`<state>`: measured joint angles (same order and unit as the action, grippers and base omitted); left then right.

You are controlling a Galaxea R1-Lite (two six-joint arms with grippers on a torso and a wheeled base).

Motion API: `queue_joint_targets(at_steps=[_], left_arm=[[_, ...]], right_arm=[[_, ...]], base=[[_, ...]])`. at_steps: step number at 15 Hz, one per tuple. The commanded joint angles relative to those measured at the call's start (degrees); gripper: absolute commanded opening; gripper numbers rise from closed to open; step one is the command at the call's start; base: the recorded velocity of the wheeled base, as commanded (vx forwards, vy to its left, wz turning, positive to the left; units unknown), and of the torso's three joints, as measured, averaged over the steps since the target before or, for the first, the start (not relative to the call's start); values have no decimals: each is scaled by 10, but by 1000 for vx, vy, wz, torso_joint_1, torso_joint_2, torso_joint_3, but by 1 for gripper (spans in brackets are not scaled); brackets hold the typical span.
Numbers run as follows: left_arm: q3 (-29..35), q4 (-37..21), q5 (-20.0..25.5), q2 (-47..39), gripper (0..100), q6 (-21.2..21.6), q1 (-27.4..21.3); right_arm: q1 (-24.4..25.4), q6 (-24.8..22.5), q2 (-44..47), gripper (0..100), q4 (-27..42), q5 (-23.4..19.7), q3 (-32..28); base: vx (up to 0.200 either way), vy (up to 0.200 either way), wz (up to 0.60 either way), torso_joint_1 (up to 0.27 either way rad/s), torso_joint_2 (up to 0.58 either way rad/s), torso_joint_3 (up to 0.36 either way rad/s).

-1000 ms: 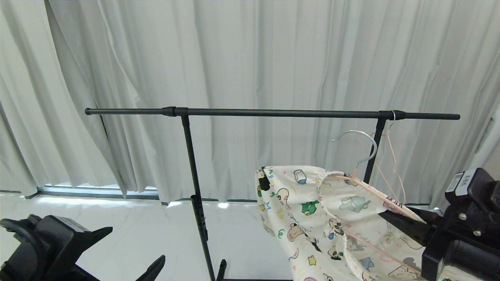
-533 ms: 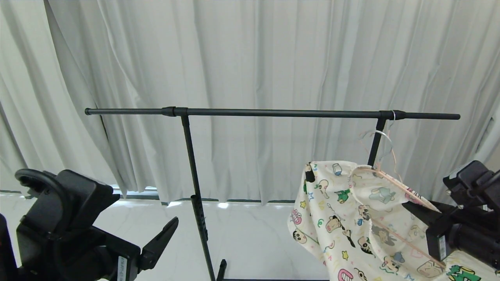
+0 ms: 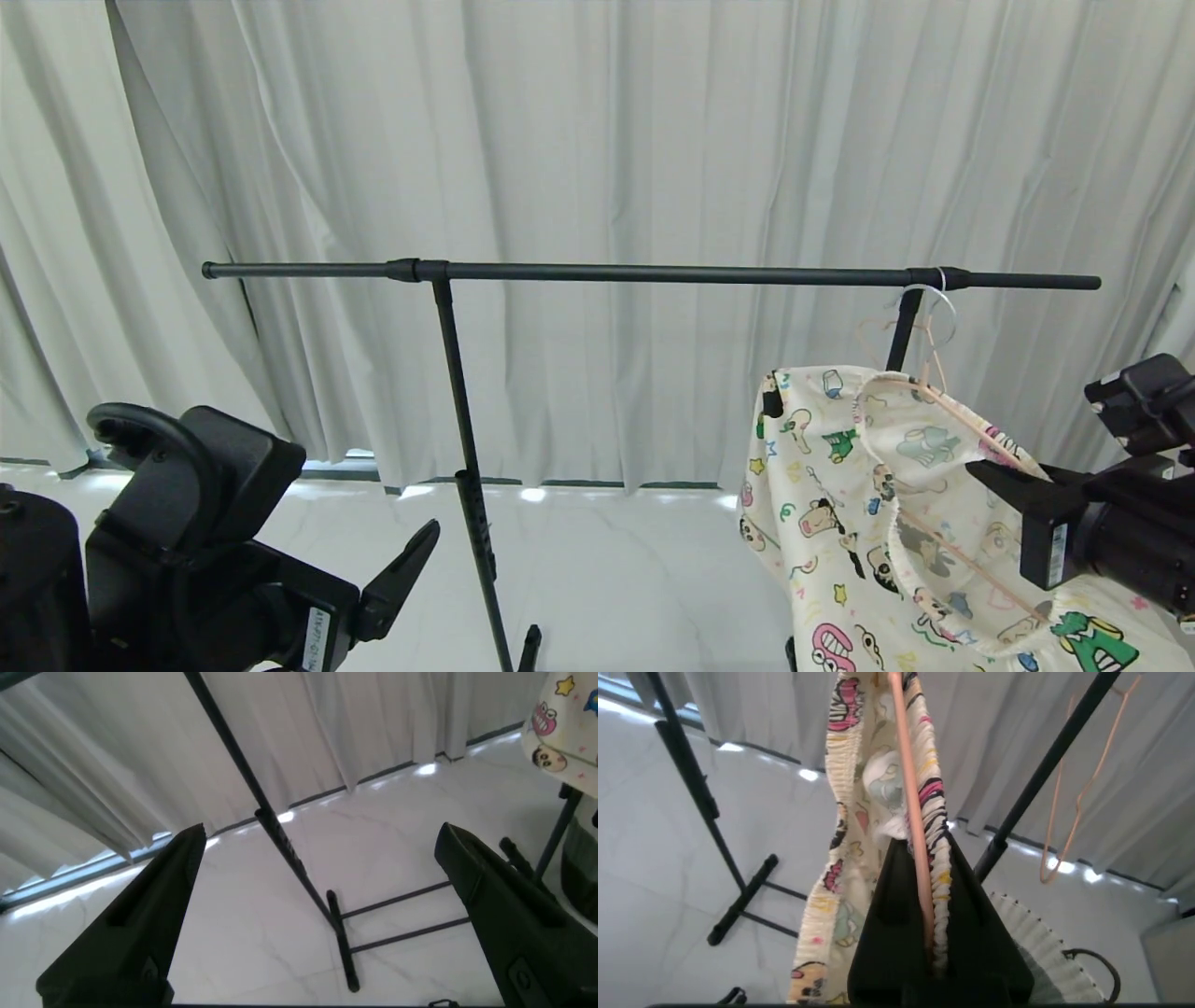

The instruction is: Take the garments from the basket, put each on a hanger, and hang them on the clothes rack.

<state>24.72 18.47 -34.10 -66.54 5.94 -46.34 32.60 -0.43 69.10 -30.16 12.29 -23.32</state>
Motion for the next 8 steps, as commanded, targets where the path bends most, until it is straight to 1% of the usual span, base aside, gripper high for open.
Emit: queue_joint_targets(at_steps=[1,5,6,8], left_arm=[[-1,0,0,-2,100,0,0],[-4,0,0,-2,100,-1,0],[-6,0,0,-3,100,-1,-1],[-8,0,0,-3,100,-1,-1]], right_arm=[[0,0,8,0,-1,0,-1],[0,6,21,0,-10,0,-9],[0,5,36,0,-32,0,-10],[0,5,59,0,-55,1,-10]], base=[[200,0,0,-17,7,7],[200,0,0,7,7,0],[200,0,0,2,7,-2],[200,0,0,5,0,7]])
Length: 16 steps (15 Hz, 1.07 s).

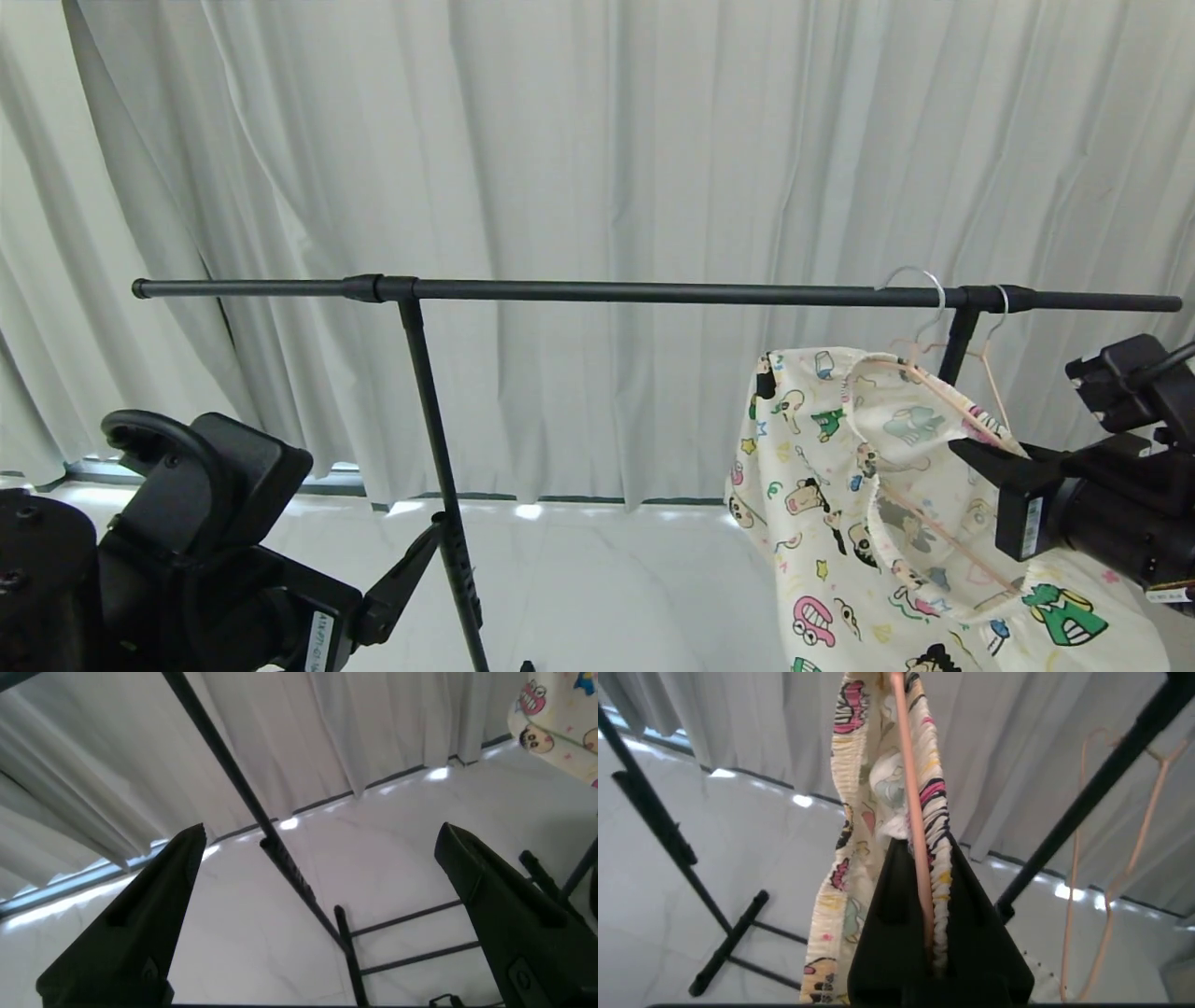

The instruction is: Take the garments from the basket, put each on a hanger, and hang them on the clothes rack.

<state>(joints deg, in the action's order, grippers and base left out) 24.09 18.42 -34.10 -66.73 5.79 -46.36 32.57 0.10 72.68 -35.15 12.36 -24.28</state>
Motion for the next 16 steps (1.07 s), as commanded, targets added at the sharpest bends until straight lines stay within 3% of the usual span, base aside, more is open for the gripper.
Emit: queue_joint_targets(at_steps=[1,7,10,13,16], left_arm=[[-2,0,0,0,100,0,0],[-2,0,0,0,100,0,0],[-6,0,0,0,100,1,0],[-6,0,0,1,100,2,0],[-6,0,0,1,100,2,0]], right_arm=[[0,0,34,0,-12,1,-1],[-2,-1,64,0,-45,6,1],[-9,0,74,0,-45,6,3],[-60,0,127,0,-48,5,-33],[-61,0,156,0,-49,5,-32]], base=[[200,0,0,2,2,-2],[200,0,0,1,3,2],[0,0,0,0,0,0],[0,0,0,0,0,0],[0,0,0,0,0,0]])
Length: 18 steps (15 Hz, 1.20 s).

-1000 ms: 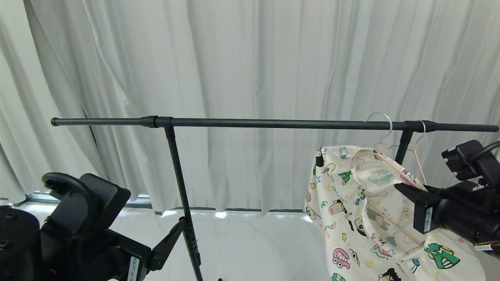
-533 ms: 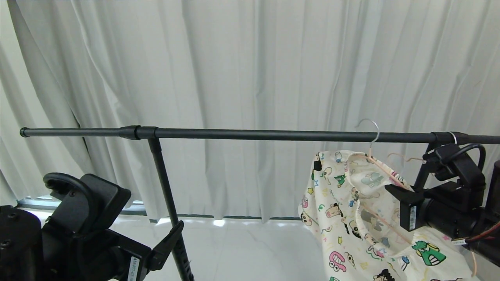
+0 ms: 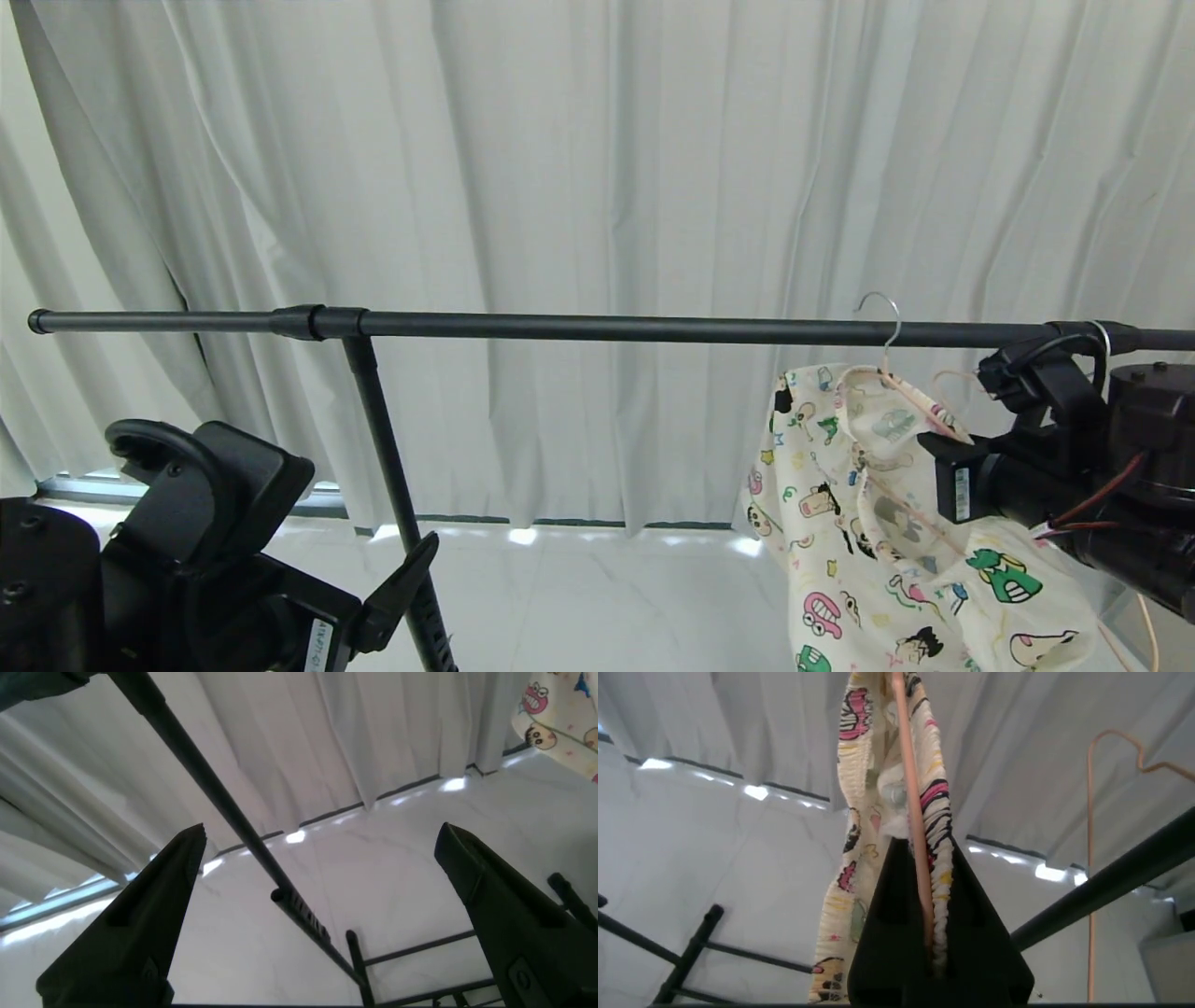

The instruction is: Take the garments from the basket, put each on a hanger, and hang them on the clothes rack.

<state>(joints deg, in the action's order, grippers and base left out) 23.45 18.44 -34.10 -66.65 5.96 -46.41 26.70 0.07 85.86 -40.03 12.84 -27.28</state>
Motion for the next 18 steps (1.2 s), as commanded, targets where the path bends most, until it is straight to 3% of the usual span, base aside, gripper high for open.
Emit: queue_joint_targets(at_steps=[1,7,8,11,15,17,18], left_arm=[[0,0,0,1,100,0,0],[-6,0,0,0,100,-1,-1],[-8,0,0,0,100,-1,-2],[-17,0,-1,5,100,-1,-2],[-20,1,-1,8,100,-2,3],[-46,1,-2,8,100,-2,28],[-80,1,-13,12,100,-3,65]], right_arm=[[-2,0,34,0,-7,0,-4],[-2,-1,34,0,-19,2,7],[-2,0,30,100,-19,8,14],[5,2,10,100,-35,32,30],[11,5,-70,100,-71,7,69],[7,-1,-113,100,-71,3,98],[-2,-4,-133,100,-71,4,116]], base=[[0,0,0,0,0,0],[0,0,0,0,0,0],[0,0,0,0,0,0],[0,0,0,0,0,0],[0,0,0,0,0,0],[0,0,0,0,0,0],[0,0,0,0,0,0]])
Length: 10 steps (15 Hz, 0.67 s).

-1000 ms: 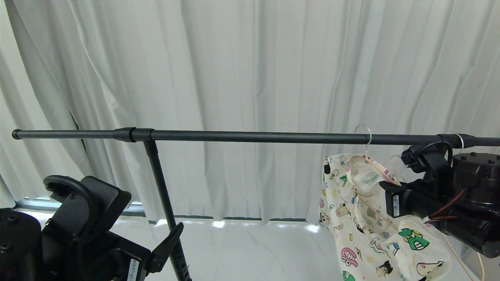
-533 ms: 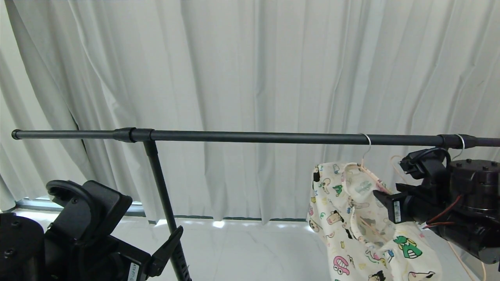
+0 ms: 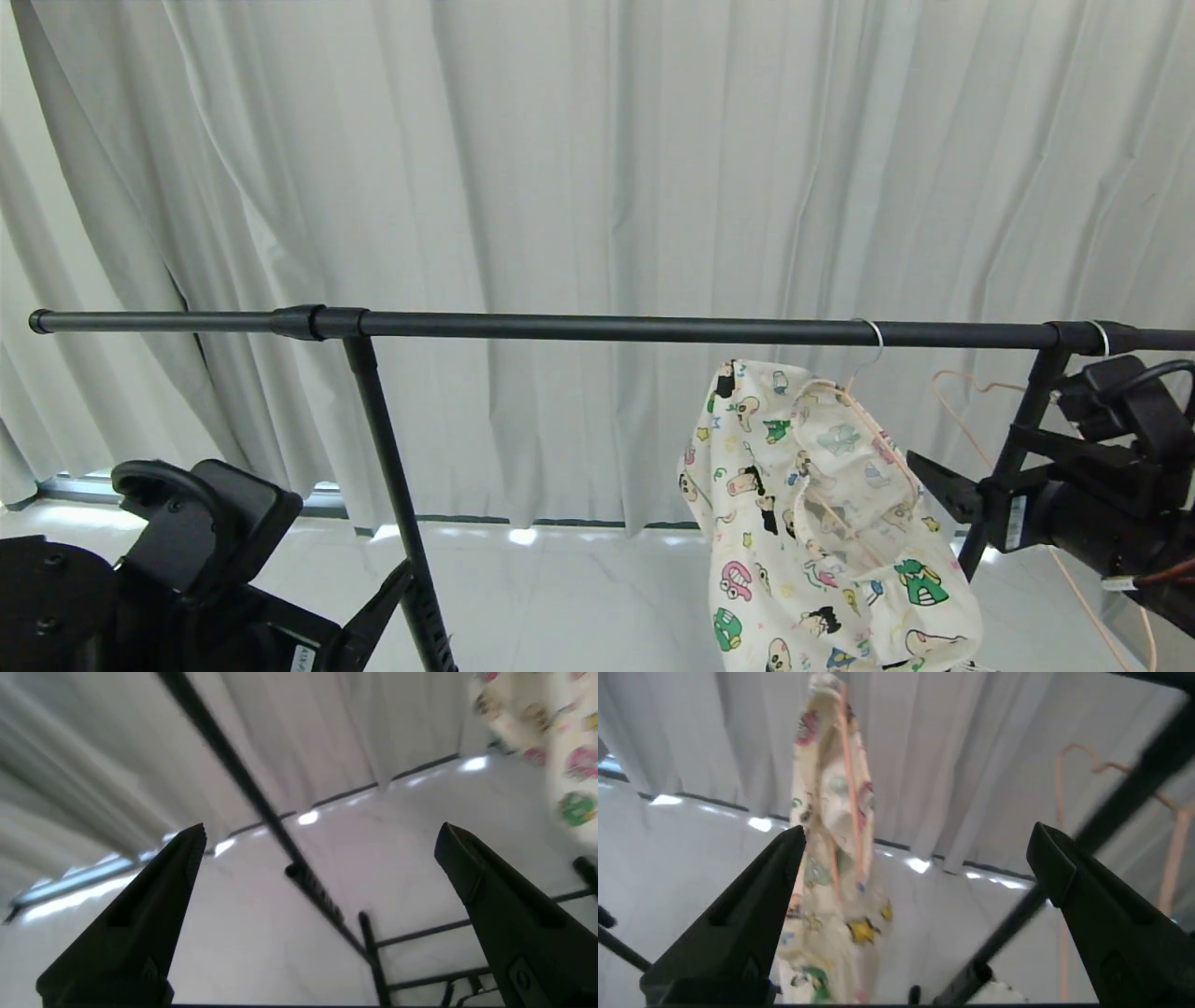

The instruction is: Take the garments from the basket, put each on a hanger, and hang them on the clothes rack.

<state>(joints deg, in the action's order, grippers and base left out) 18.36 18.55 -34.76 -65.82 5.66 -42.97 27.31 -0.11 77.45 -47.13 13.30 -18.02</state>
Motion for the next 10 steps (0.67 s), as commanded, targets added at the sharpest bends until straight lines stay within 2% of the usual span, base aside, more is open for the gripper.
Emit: queue_joint_targets(at_steps=[1,3,4,5,6,7,8,10], left_arm=[[-65,0,-23,10,100,-5,71],[-164,0,-29,40,100,-38,147],[-184,-5,-30,52,100,-50,157],[-184,-76,-29,98,100,-88,182],[-184,-135,-30,131,100,-93,187],[-184,-165,-27,162,100,-90,192],[-184,-164,-27,155,100,-90,195],[-184,-164,-27,143,100,-90,197]], right_arm=[[-30,-19,-68,100,0,2,47],[-96,-67,-102,100,0,1,120],[-108,-74,-110,100,0,1,138],[-118,-77,-132,100,0,1,168],[-118,-78,-142,100,1,1,179],[-118,-79,-143,100,1,2,180],[-118,-84,-144,100,1,3,180],[-119,-100,-145,100,2,4,180]], base=[[0,0,0,0,0,0],[0,0,0,0,0,0],[0,0,0,0,0,0],[0,0,0,0,0,0],[0,0,0,0,0,0],[0,0,0,0,0,0],[0,0,0,0,0,0],[-200,0,0,-2,2,0]])
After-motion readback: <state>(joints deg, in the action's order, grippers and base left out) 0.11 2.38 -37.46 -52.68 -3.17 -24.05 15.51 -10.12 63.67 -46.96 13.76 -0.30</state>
